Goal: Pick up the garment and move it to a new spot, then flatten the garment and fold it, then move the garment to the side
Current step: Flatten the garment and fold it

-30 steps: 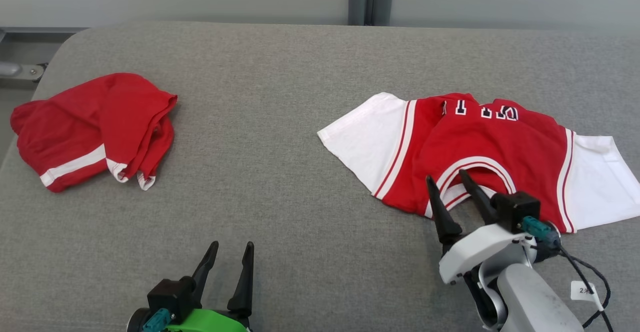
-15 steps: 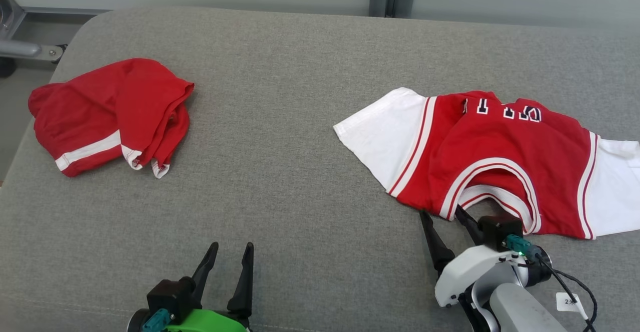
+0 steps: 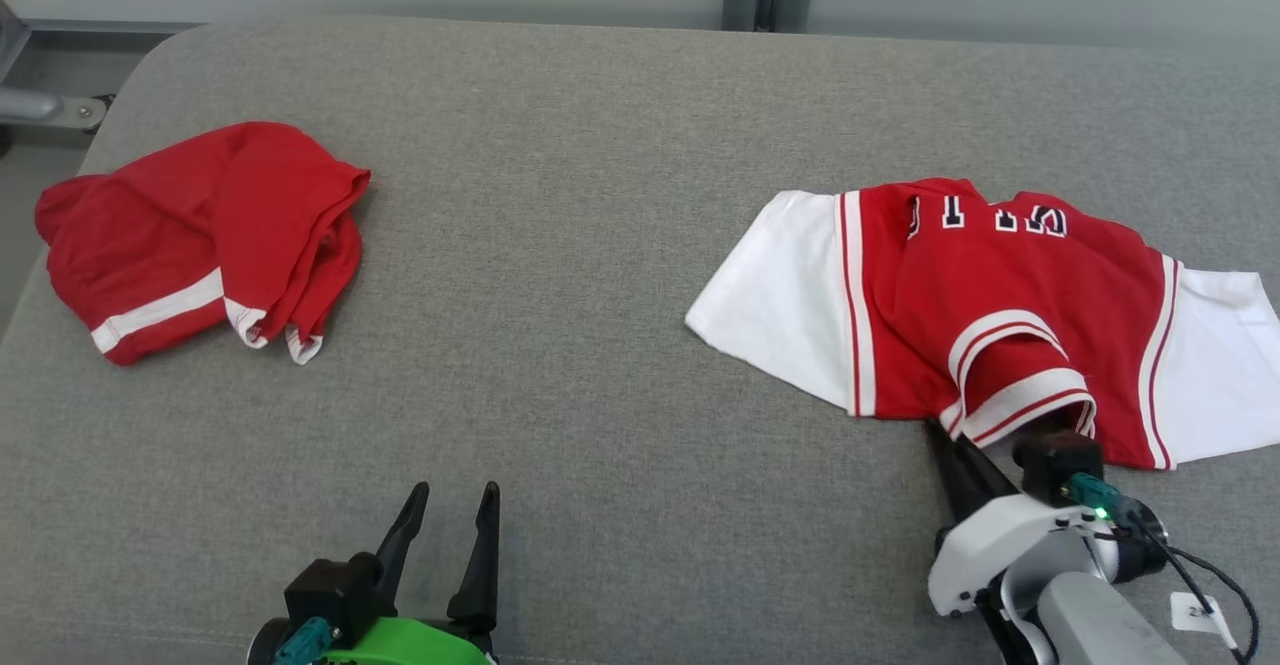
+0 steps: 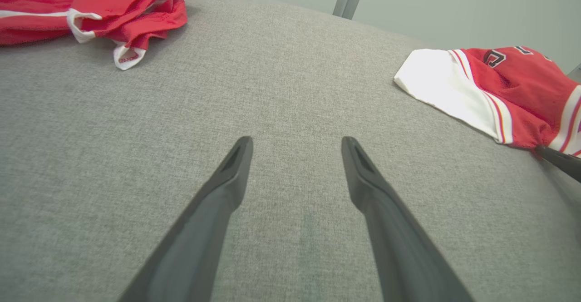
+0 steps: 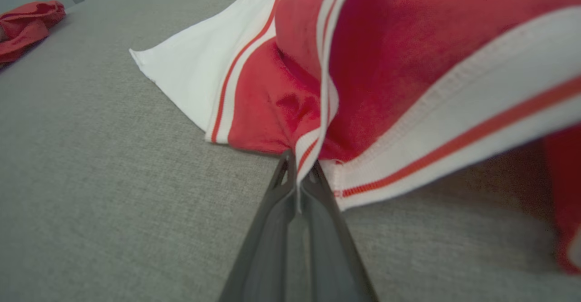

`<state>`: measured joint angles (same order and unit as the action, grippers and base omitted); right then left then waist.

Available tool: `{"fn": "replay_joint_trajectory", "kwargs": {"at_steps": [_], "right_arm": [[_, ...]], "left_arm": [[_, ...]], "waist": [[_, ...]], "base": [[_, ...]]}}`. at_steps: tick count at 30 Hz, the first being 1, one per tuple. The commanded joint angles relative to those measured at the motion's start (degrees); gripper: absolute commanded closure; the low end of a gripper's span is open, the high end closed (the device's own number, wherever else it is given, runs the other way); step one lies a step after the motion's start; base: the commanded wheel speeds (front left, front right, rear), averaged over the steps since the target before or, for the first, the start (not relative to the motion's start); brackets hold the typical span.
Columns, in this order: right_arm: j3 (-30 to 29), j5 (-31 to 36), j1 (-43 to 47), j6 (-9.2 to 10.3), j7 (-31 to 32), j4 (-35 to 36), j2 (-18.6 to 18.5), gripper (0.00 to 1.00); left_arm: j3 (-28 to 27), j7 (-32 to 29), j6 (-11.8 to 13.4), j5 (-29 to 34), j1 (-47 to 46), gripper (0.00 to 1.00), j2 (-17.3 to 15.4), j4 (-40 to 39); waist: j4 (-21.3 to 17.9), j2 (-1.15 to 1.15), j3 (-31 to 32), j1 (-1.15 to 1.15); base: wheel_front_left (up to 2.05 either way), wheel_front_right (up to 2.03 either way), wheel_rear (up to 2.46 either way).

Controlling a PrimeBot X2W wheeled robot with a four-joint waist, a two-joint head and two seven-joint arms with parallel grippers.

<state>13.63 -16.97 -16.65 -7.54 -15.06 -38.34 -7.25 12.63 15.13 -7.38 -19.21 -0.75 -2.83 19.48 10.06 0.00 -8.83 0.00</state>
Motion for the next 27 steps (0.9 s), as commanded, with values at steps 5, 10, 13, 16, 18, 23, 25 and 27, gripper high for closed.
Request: {"fn": "replay_joint_trajectory", "kwargs": {"at_steps": [5,10,13,16,18,23,25,27], "right_arm": [[-5.43,-0.58,5.45,0.10,-0.18,7.24,-4.67,1.00],[-11.37,-2.54,8.44,0.08,-0.18,18.30,-7.13,1.00],[-9.61,-3.72,7.37,0.08,-0.18,23.20,-8.39,1.00],[-5.60,-4.27,3.46,0.07,-0.19,25.89,-9.36,1.00],[-2.11,-4.29,0.21,0.07,-0.18,25.69,-9.78,1.00],[10.07,-4.10,-13.52,0.07,1.43,22.14,-9.31,1.00],[14.29,-4.84,-17.85,0.07,1.72,20.44,-8.08,1.00],[18.47,-6.07,-22.10,0.07,1.48,18.91,-6.26,1.00]], "left_arm": [[-0.47,0.02,-0.16,-0.40,-0.15,0.00,-0.11,-0.66],[-0.43,0.02,-0.16,-0.09,-0.96,0.00,-0.12,-0.80],[0.33,0.02,-0.17,-0.18,-1.92,0.00,-0.12,-0.71],[1.27,0.02,-0.17,-0.59,-2.67,0.00,-0.14,-0.35],[2.09,0.02,-0.17,-0.99,-3.20,0.00,-0.14,-0.29],[4.17,0.02,-0.17,-1.57,-3.61,0.00,-0.16,0.08],[4.54,0.02,-0.17,-1.73,-3.32,0.00,-0.16,0.33],[4.58,0.02,-0.16,-1.97,-2.71,0.00,-0.15,0.52]], "waist": [[-3.59,0.00,0.63,0.00],[-6.98,0.00,0.81,0.00],[-7.79,0.00,0.50,0.00],[-7.40,0.00,0.37,0.00],[-6.33,0.00,0.31,0.00],[0.21,0.00,0.32,0.00],[2.67,0.00,0.41,0.00],[4.91,0.00,0.57,0.00]], "base": [[0.00,0.00,0.00],[0.00,0.00,0.00],[0.00,0.00,0.00],[0.00,0.00,0.00],[0.00,0.00,0.00],[0.00,0.00,0.00],[0.00,0.00,0.00],[0.00,0.00,0.00]]}}
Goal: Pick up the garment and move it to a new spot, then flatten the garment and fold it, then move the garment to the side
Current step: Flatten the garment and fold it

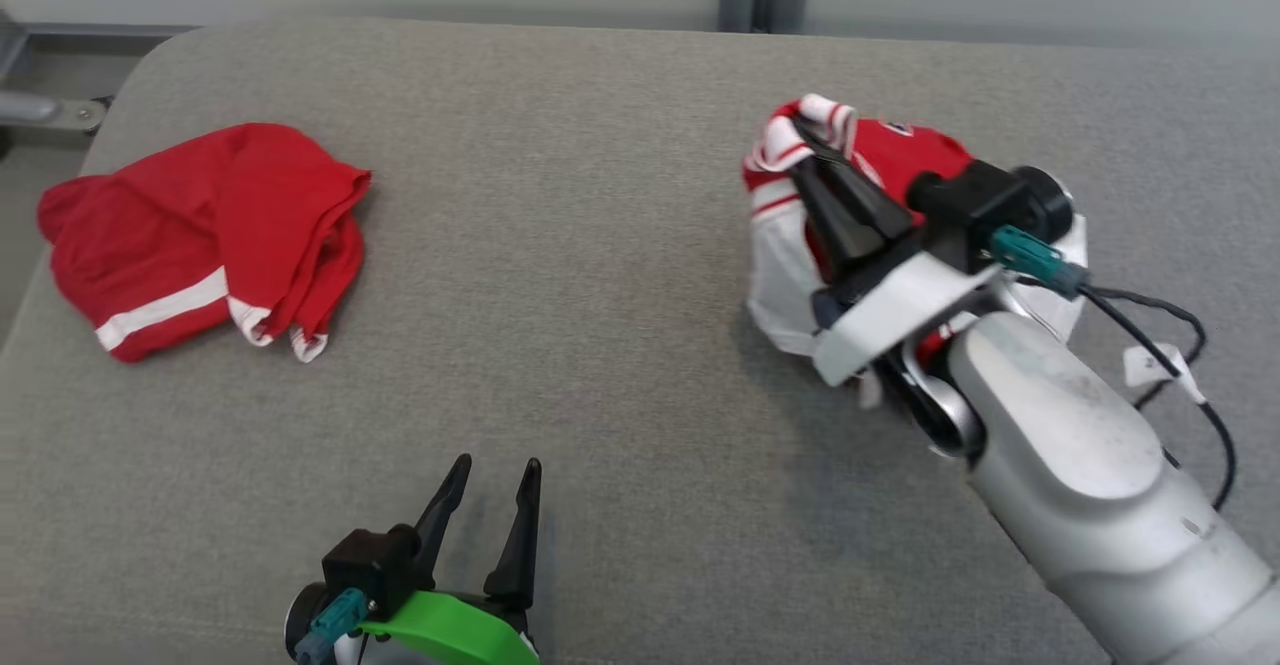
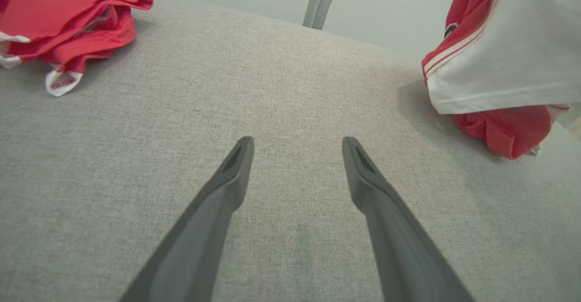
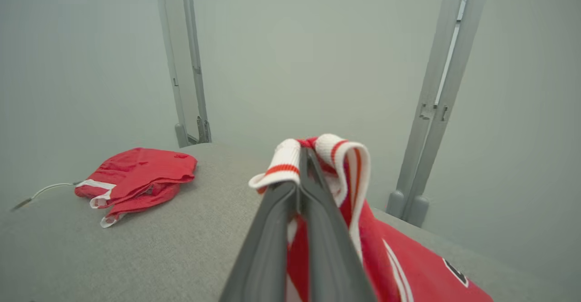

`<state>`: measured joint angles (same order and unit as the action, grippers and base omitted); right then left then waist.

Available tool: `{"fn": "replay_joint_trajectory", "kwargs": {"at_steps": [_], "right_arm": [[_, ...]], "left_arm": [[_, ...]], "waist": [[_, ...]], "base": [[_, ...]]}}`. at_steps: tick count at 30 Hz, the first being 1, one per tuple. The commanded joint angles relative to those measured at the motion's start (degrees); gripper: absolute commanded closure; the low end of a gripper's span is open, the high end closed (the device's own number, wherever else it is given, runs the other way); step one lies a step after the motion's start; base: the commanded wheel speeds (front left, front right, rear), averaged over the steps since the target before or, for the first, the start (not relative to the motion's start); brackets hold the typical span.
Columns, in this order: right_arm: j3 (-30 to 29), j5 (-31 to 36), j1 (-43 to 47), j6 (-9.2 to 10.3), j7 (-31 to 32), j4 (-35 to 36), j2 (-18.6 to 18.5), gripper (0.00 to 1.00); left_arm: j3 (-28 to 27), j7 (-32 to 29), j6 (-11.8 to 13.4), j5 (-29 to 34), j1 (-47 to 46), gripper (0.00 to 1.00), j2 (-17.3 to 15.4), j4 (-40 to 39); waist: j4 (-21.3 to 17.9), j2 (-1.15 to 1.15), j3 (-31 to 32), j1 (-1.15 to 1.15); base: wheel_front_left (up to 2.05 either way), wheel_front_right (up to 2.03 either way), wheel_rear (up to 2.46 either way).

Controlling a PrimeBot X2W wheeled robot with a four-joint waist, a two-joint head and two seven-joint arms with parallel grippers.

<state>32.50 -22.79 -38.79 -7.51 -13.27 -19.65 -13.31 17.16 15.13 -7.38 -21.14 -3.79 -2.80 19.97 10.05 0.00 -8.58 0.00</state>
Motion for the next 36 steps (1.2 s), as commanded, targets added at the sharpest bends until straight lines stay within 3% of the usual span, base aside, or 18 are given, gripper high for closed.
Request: {"fn": "replay_joint_trajectory", "kwargs": {"at_steps": [1,5,9,12,17,27,28,29,30,36], "right_arm": [[1.13,-0.71,-2.05,0.04,-0.58,-0.50,0.74,1.00],[4.65,-3.45,-8.59,0.05,-1.60,-1.59,3.91,1.00],[2.76,-4.63,-11.65,0.05,-1.97,0.29,4.19,1.00],[-1.72,-3.41,-9.76,0.06,-1.96,1.21,2.11,1.00],[-6.99,-1.00,-6.57,0.06,-1.95,-2.93,-2.76,1.00],[-18.18,2.65,2.83,0.06,-1.96,-17.82,-11.00,1.00],[-19.21,3.04,3.70,0.06,-1.96,-19.53,-11.06,0.84],[-20.41,3.30,4.20,0.06,-1.96,-20.70,-10.96,0.52],[-21.50,3.73,4.82,0.06,-1.96,-21.90,-10.94,0.00],[-28.18,5.37,9.78,0.06,-1.97,-21.49,-8.79,0.00]], "left_arm": [[0.17,0.02,-0.16,-0.11,0.72,0.00,-0.17,0.15],[0.36,0.02,-0.14,-0.15,1.49,0.00,-0.18,0.26],[0.10,0.02,-0.15,0.23,2.36,0.00,-0.17,0.38],[-0.16,0.02,-0.04,0.59,2.57,0.00,-0.16,0.26],[-0.05,0.02,-0.05,0.79,1.55,0.00,-0.16,-0.04],[0.45,0.02,-0.12,1.93,-0.86,0.00,-0.18,0.07],[0.49,0.02,-0.13,2.09,-0.88,0.00,-0.17,0.17],[0.48,0.02,-0.13,2.20,-0.88,0.00,-0.17,0.22],[0.44,0.02,-0.13,2.31,-0.81,0.00,-0.19,0.26],[0.15,0.02,-0.16,2.13,-0.76,0.00,-0.19,0.13]], "waist": [[5.88,0.00,0.41,0.00],[8.66,0.00,0.66,0.00],[9.28,0.00,0.90,0.00],[8.18,0.00,0.79,0.00],[5.88,0.00,0.27,0.00],[0.89,0.00,-0.96,0.00],[0.61,0.00,-0.93,0.00],[0.32,0.00,-0.85,0.00],[0.05,0.00,-0.72,0.00],[-1.69,0.00,0.34,0.00]], "base": [[0.00,0.00,0.00],[0.00,0.00,0.00],[0.00,0.00,0.00],[0.00,0.00,0.00],[0.00,0.00,0.00],[0.00,0.00,0.00],[0.00,0.00,0.00],[0.00,0.00,0.00],[0.00,0.00,0.00],[0.00,0.00,0.00]]}}
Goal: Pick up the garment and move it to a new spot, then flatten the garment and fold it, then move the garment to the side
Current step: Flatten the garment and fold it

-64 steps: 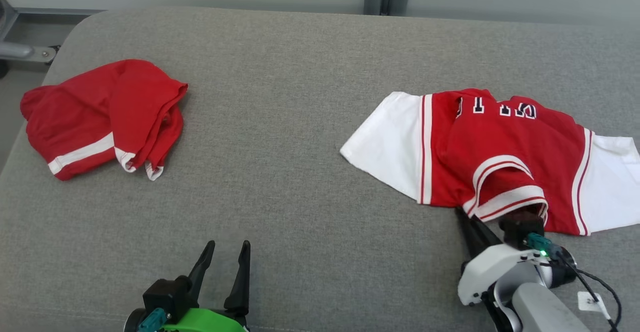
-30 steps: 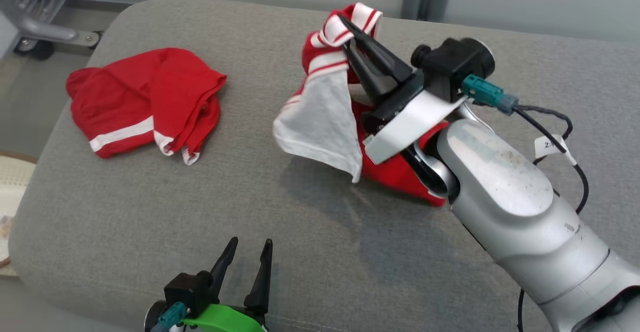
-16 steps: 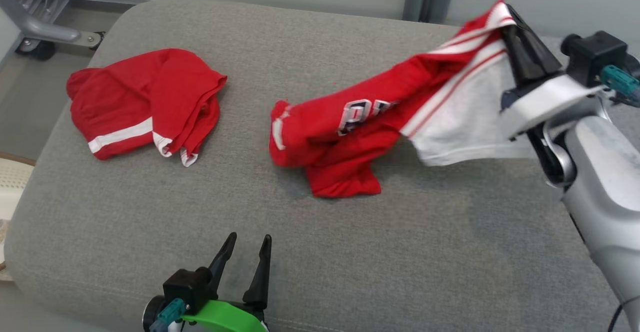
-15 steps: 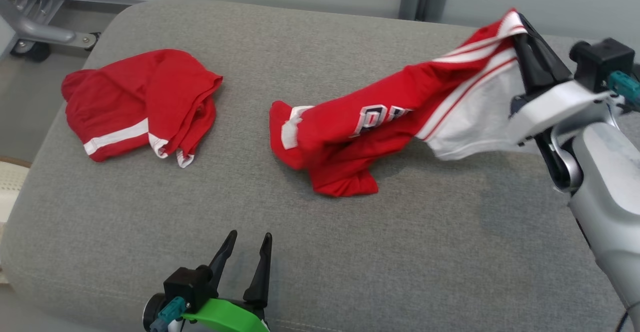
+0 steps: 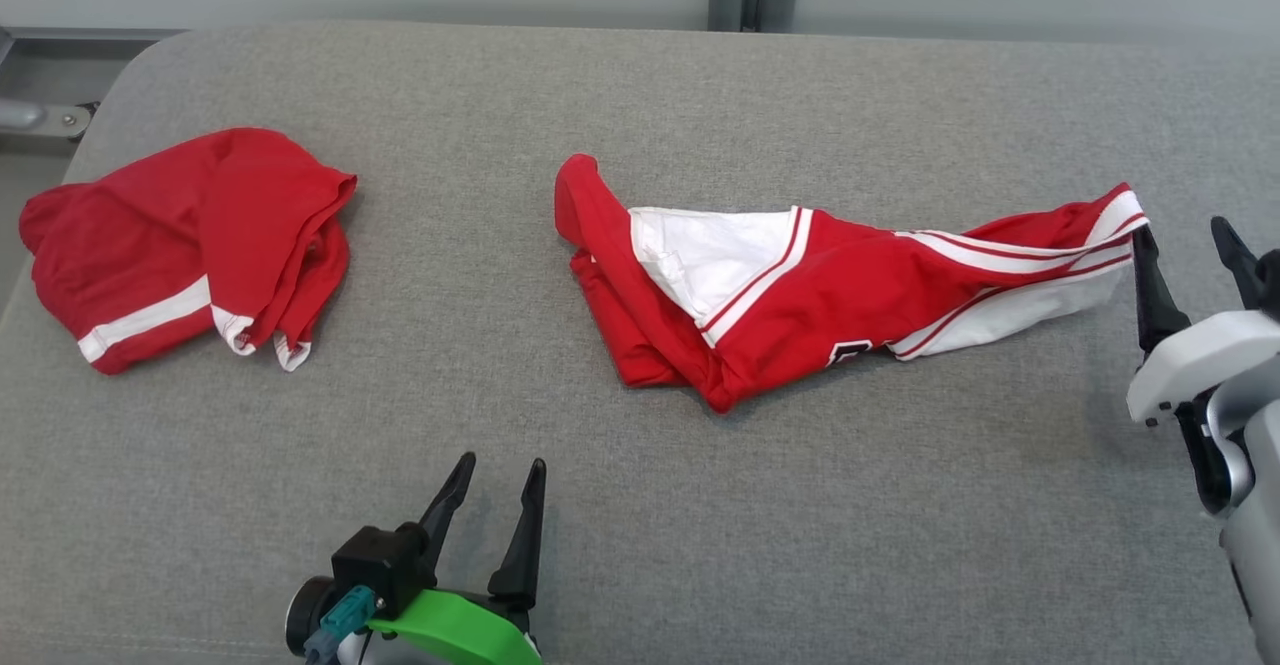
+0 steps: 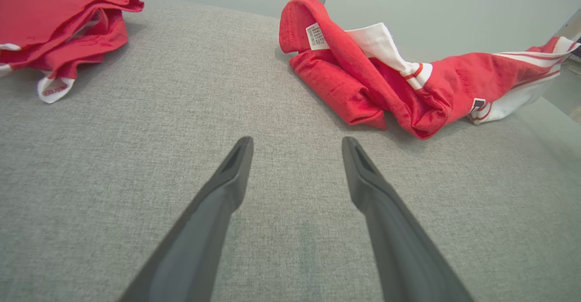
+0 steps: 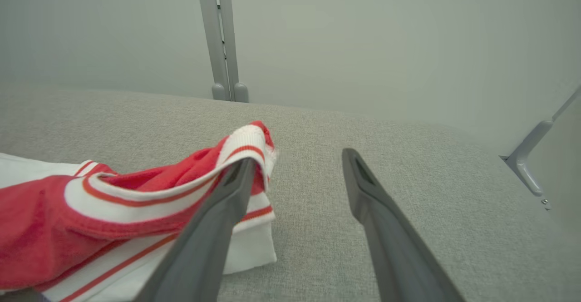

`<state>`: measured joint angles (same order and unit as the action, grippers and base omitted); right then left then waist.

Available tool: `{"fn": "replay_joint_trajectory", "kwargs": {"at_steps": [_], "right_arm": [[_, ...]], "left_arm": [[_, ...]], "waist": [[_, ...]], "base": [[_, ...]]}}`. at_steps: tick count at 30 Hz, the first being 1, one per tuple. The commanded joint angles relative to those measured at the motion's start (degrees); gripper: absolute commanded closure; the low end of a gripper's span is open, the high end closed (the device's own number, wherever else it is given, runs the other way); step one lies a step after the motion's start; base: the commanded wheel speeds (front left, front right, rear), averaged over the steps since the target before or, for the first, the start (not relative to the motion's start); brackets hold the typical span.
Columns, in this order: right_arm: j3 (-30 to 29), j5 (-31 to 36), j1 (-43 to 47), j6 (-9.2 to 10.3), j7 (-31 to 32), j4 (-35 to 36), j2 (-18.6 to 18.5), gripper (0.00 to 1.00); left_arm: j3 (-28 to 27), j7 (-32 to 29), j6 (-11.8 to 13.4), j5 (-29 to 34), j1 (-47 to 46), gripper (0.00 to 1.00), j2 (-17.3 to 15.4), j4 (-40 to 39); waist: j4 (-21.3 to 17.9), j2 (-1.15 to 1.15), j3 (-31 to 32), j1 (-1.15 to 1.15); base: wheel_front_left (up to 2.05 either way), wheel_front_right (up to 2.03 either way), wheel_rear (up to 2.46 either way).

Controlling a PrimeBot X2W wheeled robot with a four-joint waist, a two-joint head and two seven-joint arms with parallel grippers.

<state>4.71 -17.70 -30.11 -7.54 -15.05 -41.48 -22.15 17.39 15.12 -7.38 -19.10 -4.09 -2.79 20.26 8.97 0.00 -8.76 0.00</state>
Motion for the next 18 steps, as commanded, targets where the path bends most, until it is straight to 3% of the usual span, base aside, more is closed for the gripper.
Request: {"fn": "replay_joint_trajectory", "kwargs": {"at_steps": [1,7,18], "right_arm": [[-1.51,0.64,2.26,0.10,-0.19,1.22,0.86,0.00],[-3.19,2.46,9.14,0.09,-0.18,9.19,6.04,0.00],[1.32,3.93,12.66,0.09,-0.18,19.07,11.92,0.00]], "left_arm": [[0.05,0.03,-0.16,-0.01,-0.65,0.00,-0.19,-0.19],[2.33,0.03,-0.17,-1.48,-2.83,0.00,-0.20,-2.18],[9.99,0.03,-0.17,-3.91,-11.19,0.00,-0.23,0.30]], "waist": [[-0.86,0.00,0.65,0.00],[-3.26,0.00,0.13,0.00],[-10.53,0.00,-4.10,0.00]], "base": [[0.00,0.00,0.00],[0.00,0.00,0.00],[0.00,0.00,0.00]]}}
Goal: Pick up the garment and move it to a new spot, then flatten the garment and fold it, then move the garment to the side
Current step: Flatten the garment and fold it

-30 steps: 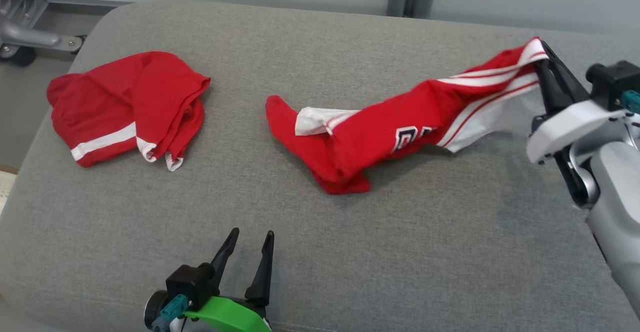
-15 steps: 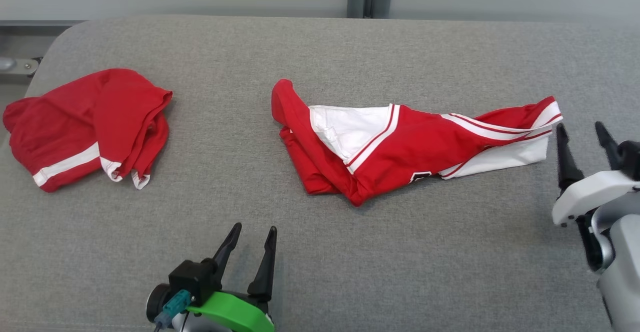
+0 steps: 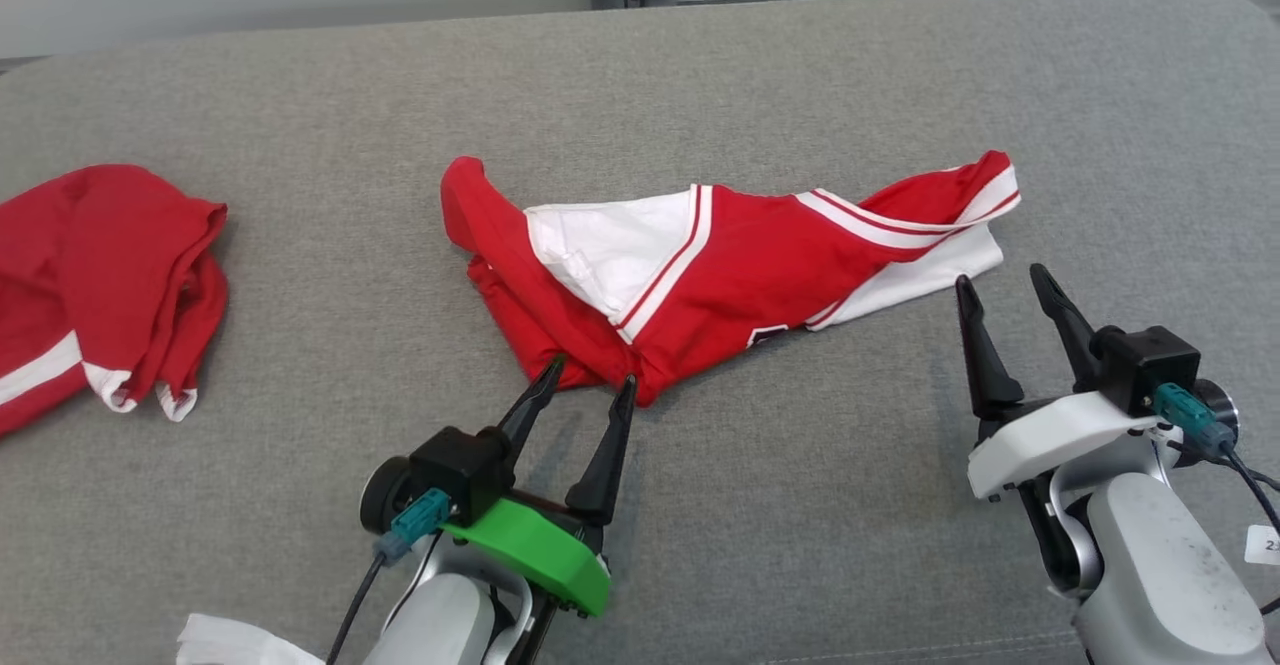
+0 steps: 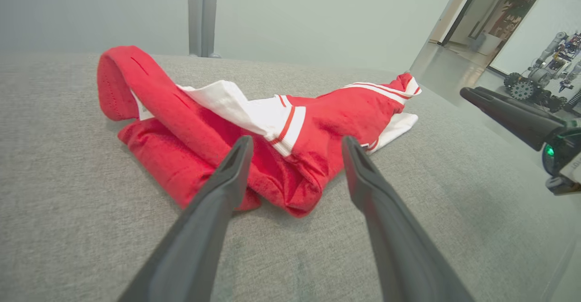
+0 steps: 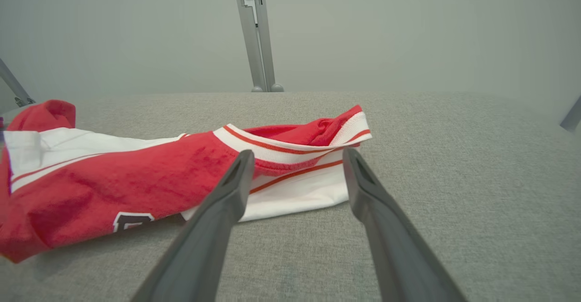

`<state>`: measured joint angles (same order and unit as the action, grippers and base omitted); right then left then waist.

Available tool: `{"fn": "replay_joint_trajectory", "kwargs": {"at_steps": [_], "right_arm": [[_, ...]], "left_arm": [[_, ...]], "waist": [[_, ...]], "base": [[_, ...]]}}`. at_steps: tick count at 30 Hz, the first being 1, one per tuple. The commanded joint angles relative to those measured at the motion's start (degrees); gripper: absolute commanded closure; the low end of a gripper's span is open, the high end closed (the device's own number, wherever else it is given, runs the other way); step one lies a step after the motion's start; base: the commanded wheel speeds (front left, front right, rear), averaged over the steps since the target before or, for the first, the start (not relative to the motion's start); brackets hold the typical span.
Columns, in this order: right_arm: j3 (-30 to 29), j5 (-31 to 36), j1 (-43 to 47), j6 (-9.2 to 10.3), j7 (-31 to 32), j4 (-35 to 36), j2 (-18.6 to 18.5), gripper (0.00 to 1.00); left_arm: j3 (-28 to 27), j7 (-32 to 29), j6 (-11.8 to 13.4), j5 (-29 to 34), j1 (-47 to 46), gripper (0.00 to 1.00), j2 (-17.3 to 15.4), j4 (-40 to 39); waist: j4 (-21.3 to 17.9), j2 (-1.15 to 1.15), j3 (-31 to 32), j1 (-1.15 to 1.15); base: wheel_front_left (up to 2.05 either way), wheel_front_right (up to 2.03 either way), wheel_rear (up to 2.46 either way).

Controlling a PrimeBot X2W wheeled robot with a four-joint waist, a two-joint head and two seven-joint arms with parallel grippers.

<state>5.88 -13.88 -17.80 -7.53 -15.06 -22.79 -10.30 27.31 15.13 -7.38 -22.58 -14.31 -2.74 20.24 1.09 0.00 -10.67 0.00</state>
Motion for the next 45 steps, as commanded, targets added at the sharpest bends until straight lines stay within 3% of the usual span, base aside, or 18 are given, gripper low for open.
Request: {"fn": "replay_joint_trajectory", "kwargs": {"at_steps": [1,14,15,17,20,25,34,35,36,37,45], "right_arm": [[0.52,0.00,0.29,0.08,-0.17,0.81,0.35,0.00],[2.66,-0.55,0.06,0.08,-0.17,2.70,2.06,0.00],[2.62,-0.58,0.01,0.08,-0.17,2.76,2.08,0.00],[2.45,-0.60,-0.02,0.08,-0.17,2.93,2.07,0.00],[1.96,-0.48,0.07,0.08,-0.17,2.84,2.26,0.00],[1.90,-0.34,-0.65,0.08,-0.18,2.93,3.31,0.00],[5.04,-1.65,-2.90,0.08,-0.17,3.00,6.16,0.00],[5.97,-1.95,-3.10,0.08,-0.17,2.85,6.63,0.00],[6.25,-2.17,-3.06,0.08,-0.17,2.72,6.78,0.00],[6.44,-2.38,-2.97,0.08,-0.17,2.61,6.89,0.00],[5.82,-2.16,-2.52,0.07,-0.18,1.93,7.21,0.00]], "left_arm": [[0.47,0.02,-0.18,-0.66,-1.77,0.00,-0.28,0.84],[2.47,0.02,-0.18,-4.64,-8.73,0.00,-0.30,10.00],[2.42,0.02,-0.18,-4.39,-9.41,0.15,-0.29,10.00],[2.48,0.02,-0.18,-3.91,-10.41,1.00,-0.28,9.33],[3.02,0.02,-0.18,-4.27,-12.09,1.00,-0.30,8.72],[-1.23,0.02,-0.17,1.81,-19.06,1.00,-1.48,6.38],[-4.50,0.02,0.56,11.28,-42.40,1.00,-10.49,16.50],[-5.02,0.02,1.30,12.47,-46.42,0.69,-12.13,19.56],[-5.21,0.01,1.58,12.85,-47.75,0.05,-12.44,21.27],[-5.43,-0.22,1.88,12.71,-48.45,0.00,-12.44,23.62],[-7.06,0.02,2.86,9.44,-47.10,0.00,-8.46,34.20]], "waist": [[-3.27,0.00,-2.61,0.00],[-7.45,0.00,-5.86,0.00],[-7.50,0.00,-6.03,0.00],[-7.59,0.00,-6.44,0.00],[-7.65,0.00,-6.96,0.00],[-8.81,0.00,-8.15,0.00],[-17.51,0.00,-12.21,0.00],[-19.41,0.00,-13.17,0.00],[-20.01,0.00,-13.53,0.00],[-20.47,0.00,-13.85,0.00],[-18.68,0.00,-13.83,0.00]], "base": [[0.00,0.00,0.00],[0.00,0.00,0.00],[0.00,0.00,0.00],[0.00,0.00,0.00],[0.00,0.00,0.00],[0.00,0.00,0.00],[0.00,0.00,0.00],[0.00,0.00,0.00],[0.00,0.00,0.00],[0.00,0.00,0.00],[0.00,0.00,0.00]]}}
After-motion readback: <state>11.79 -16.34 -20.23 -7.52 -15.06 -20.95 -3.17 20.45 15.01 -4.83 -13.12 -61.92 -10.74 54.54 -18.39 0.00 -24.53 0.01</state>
